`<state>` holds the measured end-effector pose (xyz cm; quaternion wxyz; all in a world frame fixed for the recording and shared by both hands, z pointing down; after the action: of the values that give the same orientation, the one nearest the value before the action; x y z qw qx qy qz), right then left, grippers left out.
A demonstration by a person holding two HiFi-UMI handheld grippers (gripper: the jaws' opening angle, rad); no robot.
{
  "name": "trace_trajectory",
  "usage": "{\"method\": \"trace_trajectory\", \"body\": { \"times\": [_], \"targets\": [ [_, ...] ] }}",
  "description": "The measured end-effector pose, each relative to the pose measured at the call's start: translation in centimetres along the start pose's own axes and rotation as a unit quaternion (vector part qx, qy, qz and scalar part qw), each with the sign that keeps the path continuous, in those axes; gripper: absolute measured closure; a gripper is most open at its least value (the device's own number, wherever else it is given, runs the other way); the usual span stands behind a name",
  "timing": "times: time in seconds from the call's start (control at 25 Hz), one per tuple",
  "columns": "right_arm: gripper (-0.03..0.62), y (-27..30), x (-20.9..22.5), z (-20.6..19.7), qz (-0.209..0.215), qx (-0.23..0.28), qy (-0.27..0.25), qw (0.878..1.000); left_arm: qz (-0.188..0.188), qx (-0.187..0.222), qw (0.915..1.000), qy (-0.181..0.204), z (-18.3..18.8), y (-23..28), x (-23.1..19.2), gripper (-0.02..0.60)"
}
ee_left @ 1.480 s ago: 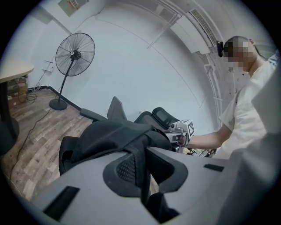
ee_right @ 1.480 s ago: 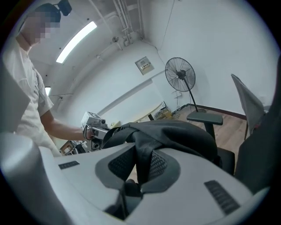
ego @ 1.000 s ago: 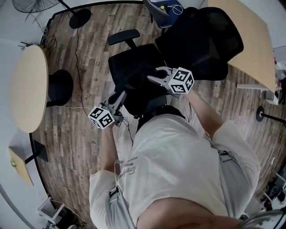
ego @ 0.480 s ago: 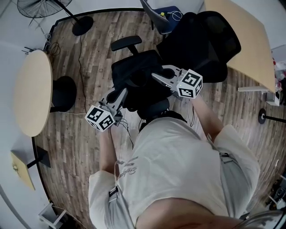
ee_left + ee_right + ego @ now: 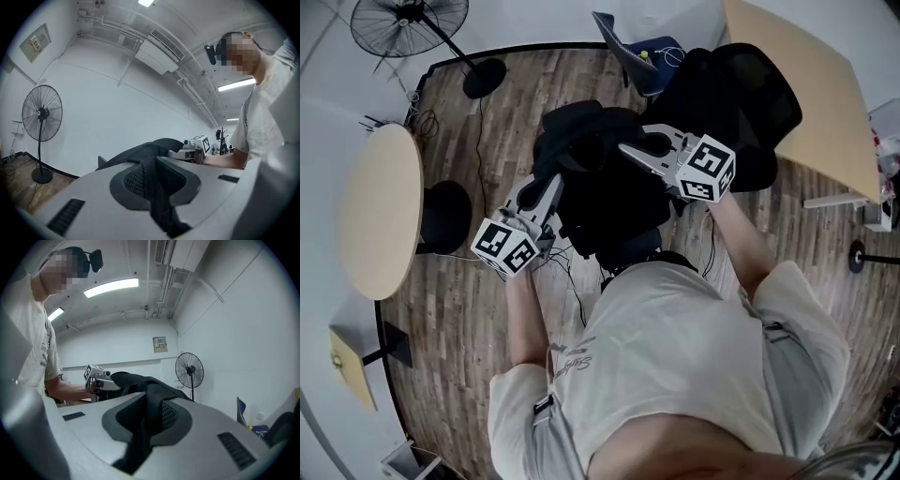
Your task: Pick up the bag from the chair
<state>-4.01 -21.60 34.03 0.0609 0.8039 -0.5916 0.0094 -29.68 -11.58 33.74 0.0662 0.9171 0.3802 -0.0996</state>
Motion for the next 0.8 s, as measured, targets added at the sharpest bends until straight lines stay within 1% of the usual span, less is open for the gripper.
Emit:
{"method": "trace_trajectory", "body": {
  "times": [0.16, 0.28, 0.48, 0.8],
  "targets": [
    [0.566, -0.3, -0.1, 2.0, 0.001, 0.018, -0.020, 1.000, 0.003, 0.005, 0.9997, 0.024, 2.0, 0.3, 0.5, 0.535],
    [0.566, -0.9, -0.7, 2.6, -0.005, 0.027, -0.030, 0.999, 0.004, 0.009, 0.9993, 0.037, 2.5, 0.1, 1.4, 0.535],
    [0.566, -1.2, -1.4, 2.7, -0.014, 0.030, -0.028, 0.999, 0.002, 0.002, 0.9990, 0.044, 2.5, -0.2, 1.9, 0.535],
    [0.566, -1.6, -1.7, 2.7, -0.015, 0.031, -0.034, 0.999, 0.008, 0.006, 0.9987, 0.050, 2.3, -0.3, 2.7, 0.535]
  ]
}}
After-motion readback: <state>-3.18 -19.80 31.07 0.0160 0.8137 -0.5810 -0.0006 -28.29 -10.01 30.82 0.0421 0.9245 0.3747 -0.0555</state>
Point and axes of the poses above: the fingertips, and each gripper's own axes: y forward along the fingers, x to its right, z out of its top, the point moved 9 cm from there along -y, backward along the fingers, and after that the axes turned 4 degrees about -z, right-handed, at the moved point
